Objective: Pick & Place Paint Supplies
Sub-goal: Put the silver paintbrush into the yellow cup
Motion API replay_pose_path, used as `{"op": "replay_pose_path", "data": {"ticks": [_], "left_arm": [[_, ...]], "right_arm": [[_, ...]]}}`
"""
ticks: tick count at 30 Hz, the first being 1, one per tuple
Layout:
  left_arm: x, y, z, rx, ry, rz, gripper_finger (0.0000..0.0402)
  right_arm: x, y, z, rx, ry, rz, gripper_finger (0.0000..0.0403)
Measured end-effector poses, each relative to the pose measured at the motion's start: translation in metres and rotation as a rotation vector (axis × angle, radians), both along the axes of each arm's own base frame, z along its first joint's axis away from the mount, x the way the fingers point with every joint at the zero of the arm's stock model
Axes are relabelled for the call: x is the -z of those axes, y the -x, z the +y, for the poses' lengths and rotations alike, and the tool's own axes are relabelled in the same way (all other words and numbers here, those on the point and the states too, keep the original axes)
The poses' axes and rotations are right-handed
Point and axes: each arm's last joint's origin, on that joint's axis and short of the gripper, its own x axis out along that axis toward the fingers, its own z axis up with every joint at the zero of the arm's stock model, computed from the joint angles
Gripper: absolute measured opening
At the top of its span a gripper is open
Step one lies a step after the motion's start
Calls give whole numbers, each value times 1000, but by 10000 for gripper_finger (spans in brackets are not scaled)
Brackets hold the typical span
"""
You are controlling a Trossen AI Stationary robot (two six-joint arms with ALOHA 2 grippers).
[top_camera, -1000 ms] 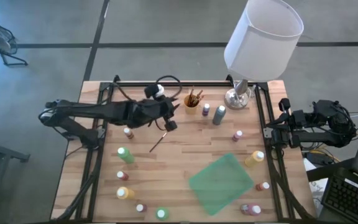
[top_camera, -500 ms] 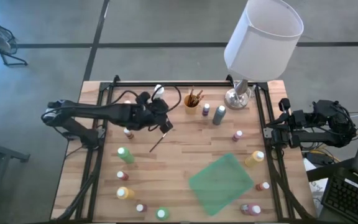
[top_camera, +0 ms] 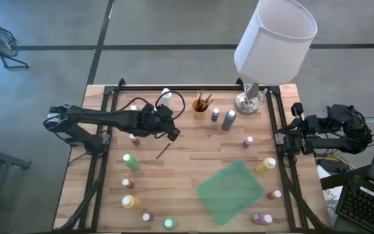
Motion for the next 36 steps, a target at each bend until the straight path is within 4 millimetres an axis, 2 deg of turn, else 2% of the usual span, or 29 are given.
{"op": "replay_pose_path", "data": {"ticks": [9, 22, 29, 36], "left_arm": [[36, -3, -3, 131, 87, -41, 89], [53, -5, -2, 196, 38, -14, 87], [79, -28, -5, 313, 82, 109, 87], [91, -43, -2, 252, 127, 156, 87]], "right_arm": [[0, 0, 0, 0, 0, 0, 8], [0, 0, 0, 0, 0, 0, 8], [0, 0, 0, 0, 0, 0, 8], [0, 0, 0, 0, 0, 0, 8]]}}
